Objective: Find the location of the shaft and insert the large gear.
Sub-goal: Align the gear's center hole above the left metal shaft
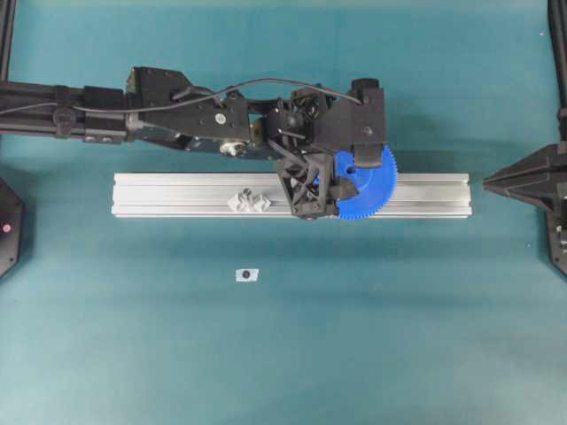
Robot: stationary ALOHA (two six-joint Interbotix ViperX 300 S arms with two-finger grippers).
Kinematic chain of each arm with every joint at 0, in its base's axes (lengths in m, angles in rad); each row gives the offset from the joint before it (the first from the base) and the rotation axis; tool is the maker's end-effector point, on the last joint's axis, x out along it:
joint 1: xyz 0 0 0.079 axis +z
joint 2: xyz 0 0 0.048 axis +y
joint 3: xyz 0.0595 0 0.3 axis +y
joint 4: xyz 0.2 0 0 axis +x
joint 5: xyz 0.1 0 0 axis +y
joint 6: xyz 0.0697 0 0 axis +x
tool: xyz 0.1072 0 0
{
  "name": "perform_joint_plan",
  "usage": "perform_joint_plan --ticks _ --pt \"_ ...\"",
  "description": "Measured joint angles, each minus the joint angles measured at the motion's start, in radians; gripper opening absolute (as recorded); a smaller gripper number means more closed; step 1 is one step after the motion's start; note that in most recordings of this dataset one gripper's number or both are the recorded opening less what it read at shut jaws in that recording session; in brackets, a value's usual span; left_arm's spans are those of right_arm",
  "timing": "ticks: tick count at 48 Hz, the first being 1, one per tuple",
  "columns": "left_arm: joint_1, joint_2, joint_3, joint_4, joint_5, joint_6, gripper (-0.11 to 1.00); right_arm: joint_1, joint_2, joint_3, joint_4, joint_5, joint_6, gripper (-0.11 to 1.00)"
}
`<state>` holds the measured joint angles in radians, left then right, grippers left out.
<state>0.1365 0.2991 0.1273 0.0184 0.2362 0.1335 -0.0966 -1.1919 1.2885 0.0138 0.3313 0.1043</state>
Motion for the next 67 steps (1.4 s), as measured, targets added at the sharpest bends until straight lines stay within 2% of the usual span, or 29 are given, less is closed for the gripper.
perform_joint_plan --ticks 21,28,42,67 --pt "0.011 -0.009 0.026 0.0 0.026 -0.002 0.72 0.0 -0.014 0.002 0.002 0.003 0.0 0.1" --pt "0.009 -0.012 0.037 -0.002 0.028 -0.021 0.72 0.0 -0.014 0.002 0.002 0.003 0.0 0.1" --pt "-0.029 -0.012 0.037 0.0 0.026 -0.028 0.72 0.0 -0.014 0.002 0.002 0.005 0.0 0.1" --pt "-0.029 0.002 -0.009 -0.002 0.026 -0.026 0.72 0.0 -0.014 0.005 0.002 0.003 0.0 0.1"
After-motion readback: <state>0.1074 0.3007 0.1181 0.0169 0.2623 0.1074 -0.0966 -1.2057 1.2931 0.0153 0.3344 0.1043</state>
